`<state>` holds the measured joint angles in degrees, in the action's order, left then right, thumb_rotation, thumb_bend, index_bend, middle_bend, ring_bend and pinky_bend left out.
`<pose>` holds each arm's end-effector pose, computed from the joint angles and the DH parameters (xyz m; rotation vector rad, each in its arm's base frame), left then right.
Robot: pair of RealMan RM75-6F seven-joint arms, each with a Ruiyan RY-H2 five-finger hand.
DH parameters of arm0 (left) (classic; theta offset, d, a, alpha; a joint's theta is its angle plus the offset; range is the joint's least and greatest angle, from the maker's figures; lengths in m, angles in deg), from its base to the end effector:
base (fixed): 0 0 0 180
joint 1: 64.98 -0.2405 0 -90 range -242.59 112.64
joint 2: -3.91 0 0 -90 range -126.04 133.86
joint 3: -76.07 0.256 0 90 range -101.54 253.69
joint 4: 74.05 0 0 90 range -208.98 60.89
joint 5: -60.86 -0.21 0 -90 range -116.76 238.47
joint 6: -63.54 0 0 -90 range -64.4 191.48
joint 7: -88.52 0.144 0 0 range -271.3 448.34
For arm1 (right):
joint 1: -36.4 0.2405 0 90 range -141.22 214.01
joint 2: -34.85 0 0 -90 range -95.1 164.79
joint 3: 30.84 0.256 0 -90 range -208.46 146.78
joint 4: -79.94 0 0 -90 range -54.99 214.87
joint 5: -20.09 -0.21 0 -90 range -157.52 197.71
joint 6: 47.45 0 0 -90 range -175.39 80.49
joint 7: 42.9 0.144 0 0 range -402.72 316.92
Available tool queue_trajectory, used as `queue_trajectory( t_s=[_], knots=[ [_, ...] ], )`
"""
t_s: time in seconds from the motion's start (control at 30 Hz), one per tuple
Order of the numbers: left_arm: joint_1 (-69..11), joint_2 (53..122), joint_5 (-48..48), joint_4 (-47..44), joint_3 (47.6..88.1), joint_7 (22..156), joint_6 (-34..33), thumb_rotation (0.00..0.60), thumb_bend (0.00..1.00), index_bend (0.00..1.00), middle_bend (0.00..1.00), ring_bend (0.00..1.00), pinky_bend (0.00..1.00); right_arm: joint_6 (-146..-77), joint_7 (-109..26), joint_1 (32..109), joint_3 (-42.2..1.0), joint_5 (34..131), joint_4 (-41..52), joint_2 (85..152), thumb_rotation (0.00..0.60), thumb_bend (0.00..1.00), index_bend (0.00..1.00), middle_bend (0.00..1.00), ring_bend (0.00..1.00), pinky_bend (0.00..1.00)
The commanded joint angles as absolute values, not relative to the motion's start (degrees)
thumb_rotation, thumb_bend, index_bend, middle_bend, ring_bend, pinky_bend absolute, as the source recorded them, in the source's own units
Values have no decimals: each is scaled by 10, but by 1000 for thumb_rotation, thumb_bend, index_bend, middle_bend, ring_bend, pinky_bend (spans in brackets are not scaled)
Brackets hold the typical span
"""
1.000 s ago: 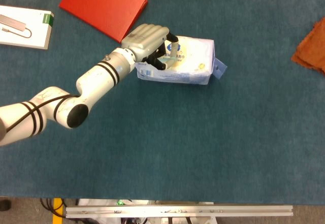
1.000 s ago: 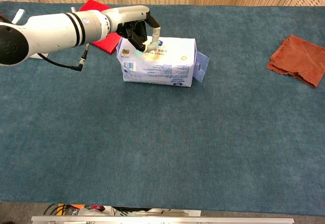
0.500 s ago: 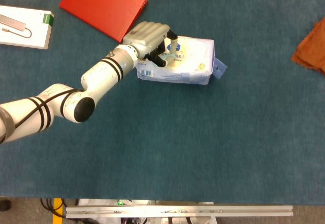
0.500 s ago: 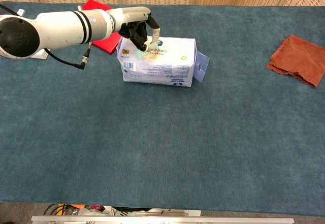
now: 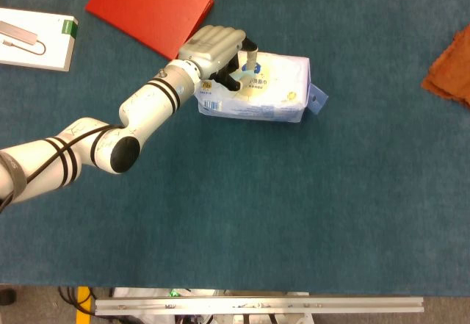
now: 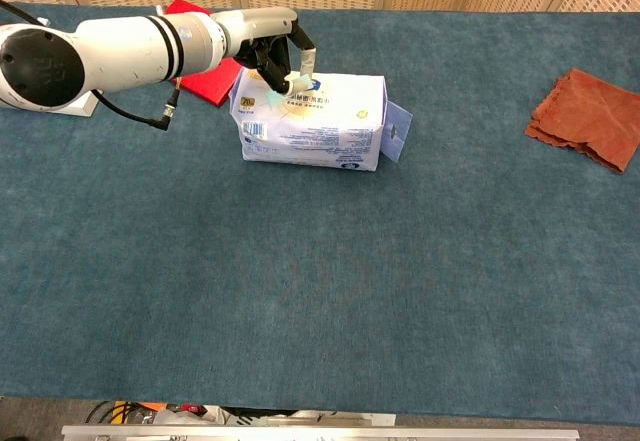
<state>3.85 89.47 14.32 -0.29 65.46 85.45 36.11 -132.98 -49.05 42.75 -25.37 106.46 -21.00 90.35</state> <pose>-0.0526 0.4258 -0.0255 -2.0384 -1.3460 -0.8720 -0.2795 -0.1956 0.1984 1.4186 -0.7583 0.8918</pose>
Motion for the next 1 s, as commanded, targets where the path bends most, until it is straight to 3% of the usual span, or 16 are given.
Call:
queue_trajectory(
  t_s=[0.03, 0.8, 1.0],
  knots=[
    [39, 895, 145, -3, 654, 855, 361, 600, 405, 497, 1000, 1000, 974, -1329, -491, 428, -254, 1064, -209, 904, 600, 298, 161, 269, 223, 257],
    [33, 880, 125, 44, 653, 882, 327, 600, 408, 361, 1000, 999, 973, -1333, -481, 427, -254, 1070, -201, 905, 600, 298, 161, 269, 223, 257],
    [19, 865, 85, 75, 657, 894, 299, 600, 539, 369, 1000, 1000, 973, -1332, -475, 427, -254, 1071, -196, 906, 600, 298, 161, 269, 229, 257]
  ],
)
